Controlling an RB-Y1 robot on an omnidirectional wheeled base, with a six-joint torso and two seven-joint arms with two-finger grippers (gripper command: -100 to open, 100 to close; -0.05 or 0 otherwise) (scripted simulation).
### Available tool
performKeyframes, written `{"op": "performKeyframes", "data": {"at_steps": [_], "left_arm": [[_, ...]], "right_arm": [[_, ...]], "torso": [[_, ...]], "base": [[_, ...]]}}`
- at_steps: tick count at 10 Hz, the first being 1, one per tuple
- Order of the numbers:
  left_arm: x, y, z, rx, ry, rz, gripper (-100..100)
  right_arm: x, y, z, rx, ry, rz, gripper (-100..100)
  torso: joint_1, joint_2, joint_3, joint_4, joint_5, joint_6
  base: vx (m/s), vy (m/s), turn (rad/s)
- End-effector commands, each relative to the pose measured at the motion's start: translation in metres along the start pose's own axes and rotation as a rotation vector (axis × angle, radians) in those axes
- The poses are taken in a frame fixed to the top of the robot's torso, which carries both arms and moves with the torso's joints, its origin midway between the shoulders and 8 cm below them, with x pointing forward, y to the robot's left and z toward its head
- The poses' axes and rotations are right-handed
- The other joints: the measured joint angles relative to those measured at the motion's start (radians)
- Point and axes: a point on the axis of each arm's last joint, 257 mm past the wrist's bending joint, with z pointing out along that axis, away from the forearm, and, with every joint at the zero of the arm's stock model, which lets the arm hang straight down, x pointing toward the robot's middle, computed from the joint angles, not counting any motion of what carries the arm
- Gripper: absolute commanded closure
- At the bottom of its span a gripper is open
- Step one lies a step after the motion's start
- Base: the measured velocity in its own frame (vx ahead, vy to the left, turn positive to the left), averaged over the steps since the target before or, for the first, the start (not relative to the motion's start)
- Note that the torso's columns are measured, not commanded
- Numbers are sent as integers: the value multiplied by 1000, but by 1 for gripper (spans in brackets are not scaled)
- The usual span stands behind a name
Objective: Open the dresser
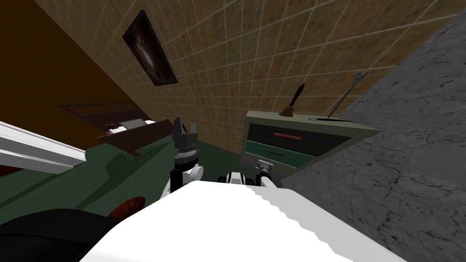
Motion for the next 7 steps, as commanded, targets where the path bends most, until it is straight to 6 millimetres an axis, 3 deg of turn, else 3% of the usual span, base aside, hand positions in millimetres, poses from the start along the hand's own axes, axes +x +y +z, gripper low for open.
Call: {"op": "performKeyframes", "data": {"at_steps": [1, 6, 7], "left_arm": [[0, 0, 0, 0, 0, 0, 0], [0, 0, 0, 0, 0, 0, 0], [0, 0, 0, 0, 0, 0, 0]], "right_arm": [[7, -14, 2, 49, -22, -106, -100], [8, -40, 4, 125, -86, -294, -100], [12, -52, 4, 159, -99, -356, -100]], "torso": [[0, -1, -1, 0, 0, 0], [0, -1, -1, 0, 0, 0], [0, -1, -1, 0, 0, 0]], "base": [[44, 38, 19], [35, 30, 14], [47, 42, 16]]}}
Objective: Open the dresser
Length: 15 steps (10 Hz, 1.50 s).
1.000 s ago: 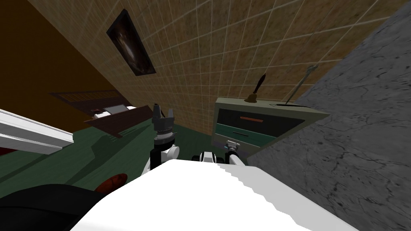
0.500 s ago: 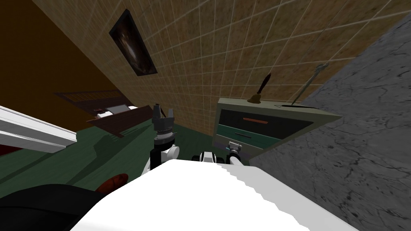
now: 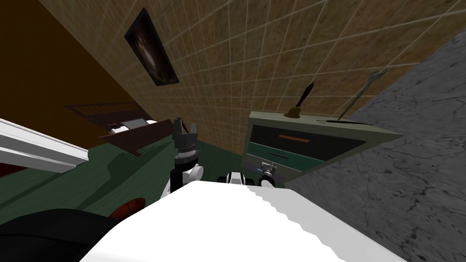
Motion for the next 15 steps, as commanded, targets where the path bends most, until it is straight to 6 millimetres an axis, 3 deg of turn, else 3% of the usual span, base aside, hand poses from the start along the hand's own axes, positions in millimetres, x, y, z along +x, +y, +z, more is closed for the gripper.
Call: {"op": "performKeyframes", "data": {"at_steps": [1, 9, 15], "left_arm": [[0, 0, 0, 0, 0, 0, 0], [0, 0, 0, 0, 0, 0, 0], [0, 0, 0, 0, 0, 0, 0]], "right_arm": [[3, -14, 2, 41, -43, -105, -100], [7, -62, 5, 167, -196, -436, -100], [0, -85, 2, 219, -328, -638, -100]], "torso": [[1, 0, 0, 0, 0, 0], [0, 0, 0, 0, 0, 0], [0, 0, 0, 0, 0, 0]], "base": [[39, 37, 4], [47, 30, -2], [55, 26, -19]]}}
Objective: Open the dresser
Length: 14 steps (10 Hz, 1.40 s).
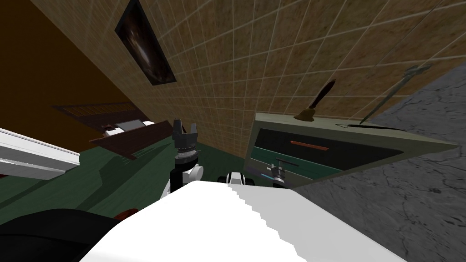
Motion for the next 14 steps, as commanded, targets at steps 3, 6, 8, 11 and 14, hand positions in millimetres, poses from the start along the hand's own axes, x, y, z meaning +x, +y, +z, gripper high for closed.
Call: {"op": "performKeyframes", "data": {"at_steps": [3, 6, 8, 11, 14], "left_arm": [[0, 0, 0, 0, 0, 0, 0], [0, 0, 0, 0, 0, 0, 0], [0, 0, 0, 0, 0, 0, 0], [0, 0, 0, 0, 0, 0, 0], [0, 0, 0, 0, 0, 0, 0]], "right_arm": [[6, -14, 14, 20, -31, -56, -100], [3, -15, 10, 19, -40, -55, 100], [3, -16, 11, 17, -47, -54, 100], [3, -18, 13, 16, -52, -54, 100], [-23, -15, 24, 27, -37, 93, -100]], "torso": [[-1, 2, 2, 1, 0, 0], [0, 1, 1, 0, 0, 0], [1, 5, 3, 1, 0, 0], [0, 1, 1, 0, 0, 0], [-9, -9, -6, -3, -2, 0]], "base": [[32, 13, 8], [-23, 12, -13], [-162, 78, -34], [-156, 58, -36], [89, -143, 92]]}}
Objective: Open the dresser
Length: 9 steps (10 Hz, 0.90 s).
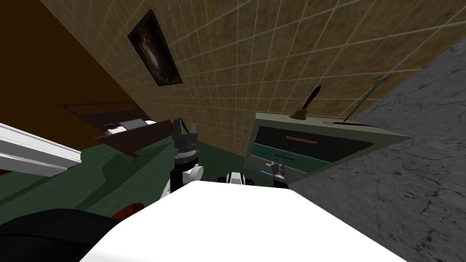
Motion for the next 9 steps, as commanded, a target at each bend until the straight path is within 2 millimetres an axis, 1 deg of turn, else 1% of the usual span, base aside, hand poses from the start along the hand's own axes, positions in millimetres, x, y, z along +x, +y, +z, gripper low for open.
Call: {"op": "performKeyframes", "data": {"at_steps": [1, 2, 3, 4, 5, 6, 9], "left_arm": [[0, 0, 0, 0, 0, 0, 0], [0, 0, 0, 0, 0, 0, 0], [0, 0, 0, 0, 0, 0, 0], [0, 0, 0, 0, 0, 0, 0], [0, 0, 0, 0, 0, 0, 0], [0, 0, 0, 0, 0, 0, 0], [0, 0, 0, 0, 0, 0, 0]], "right_arm": [[-8, 1, 4, 4, 4, 43, -100], [-3, -10, 5, 57, 58, 46, -100], [1, -10, 5, 58, 72, 53, -100], [5, -18, 4, 99, 116, 46, -100], [12, -20, 2, 108, 143, 55, -100], [16, -26, 1, 141, 185, 46, -100], [36, -36, -7, 193, 295, 49, -100]], "torso": [[5, 4, 3, 1, 1, 0], [13, 12, 7, 3, 4, 1], [12, 16, 10, 5, 4, -1], [9, 16, 10, 5, 3, 0], [7, 17, 10, 5, 2, 0], [7, 12, 8, 4, 2, 0], [9, 7, 4, 2, 3, 0]], "base": [[61, -77, 22], [7, -108, 351], [-40, -139, 422], [-113, -165, 404], [-107, -159, 424], [-143, -166, 397], [-109, -126, 452]]}}
